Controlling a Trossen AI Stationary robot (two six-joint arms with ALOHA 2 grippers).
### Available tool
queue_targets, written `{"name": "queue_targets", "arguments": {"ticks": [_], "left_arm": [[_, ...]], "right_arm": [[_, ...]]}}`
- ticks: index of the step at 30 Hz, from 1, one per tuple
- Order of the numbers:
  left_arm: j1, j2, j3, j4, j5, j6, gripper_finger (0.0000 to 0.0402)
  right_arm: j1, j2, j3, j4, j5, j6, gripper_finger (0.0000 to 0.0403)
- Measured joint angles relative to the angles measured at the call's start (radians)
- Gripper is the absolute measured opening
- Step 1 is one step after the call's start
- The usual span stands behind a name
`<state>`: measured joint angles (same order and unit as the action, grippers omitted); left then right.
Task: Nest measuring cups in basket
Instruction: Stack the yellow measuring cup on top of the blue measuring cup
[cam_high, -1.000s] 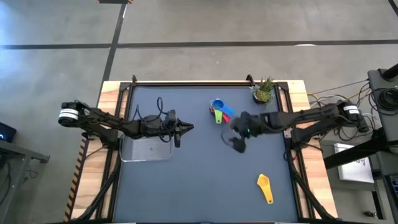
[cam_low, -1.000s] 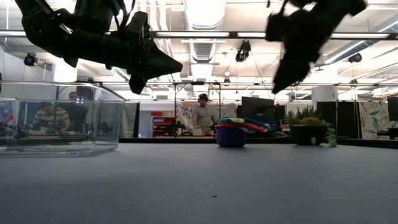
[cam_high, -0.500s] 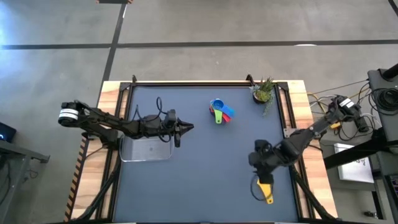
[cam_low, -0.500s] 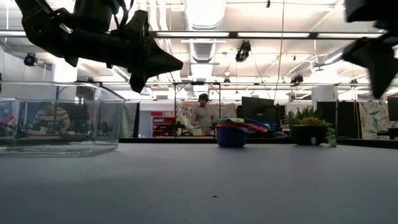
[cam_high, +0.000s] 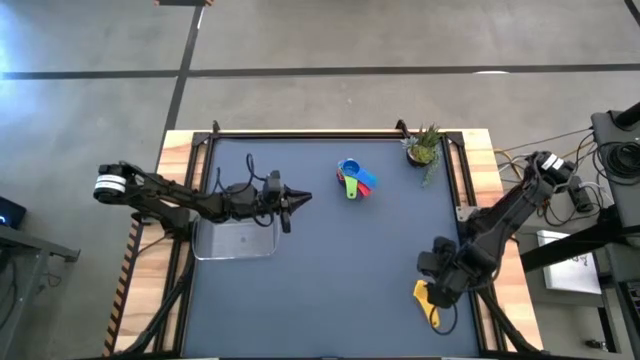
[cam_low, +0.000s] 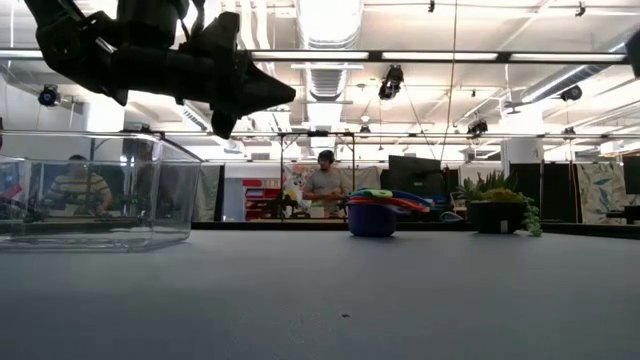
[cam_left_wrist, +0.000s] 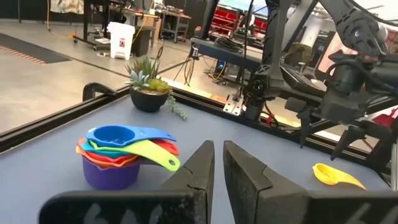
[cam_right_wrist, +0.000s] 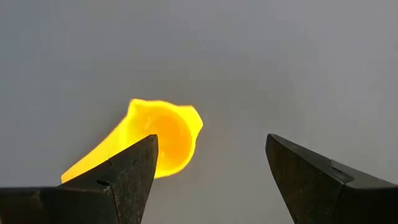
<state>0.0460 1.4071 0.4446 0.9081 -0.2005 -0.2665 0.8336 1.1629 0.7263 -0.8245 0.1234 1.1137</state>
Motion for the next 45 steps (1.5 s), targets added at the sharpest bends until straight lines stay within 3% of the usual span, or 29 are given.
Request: {"name": "queue_targets", "arguments": {"ticks": [9,15,22,28,31,38,45], "left_arm": [[0.0,0.0,0.0,-0.007,0.0,-0.015,0.0017],[0.0,0.0,0.0,-0.035,0.001,-0.041,0.0017],[-0.005,0.0,0.0,-0.057,0.002,-0.067,0.0017],[-0.013,0.0,0.0,-0.077,0.002,-0.086,0.0017],[-0.015,0.0,0.0,-0.077,0.002,-0.092,0.0017],[-0.015,0.0,0.0,-0.077,0.002,-0.092,0.0017],[-0.014,0.0,0.0,-0.074,0.001,-0.091,0.0017]], "right_arm": [[0.025,0.0,-0.109,0.186,-0.054,0.068,0.0282],[0.025,0.0,-0.15,0.191,-0.053,0.081,0.0249],[0.024,0.001,-0.183,0.195,-0.076,0.065,0.0167],[0.023,0.001,-0.158,0.204,-0.06,-0.047,0.0032],[0.016,-0.003,-0.139,0.204,-0.022,-0.093,0.0014],[-0.118,-0.006,-0.102,0.209,0.065,-0.248,0.0009],[-0.427,-0.017,-0.033,0.213,0.16,-0.55,0.0009]]}}
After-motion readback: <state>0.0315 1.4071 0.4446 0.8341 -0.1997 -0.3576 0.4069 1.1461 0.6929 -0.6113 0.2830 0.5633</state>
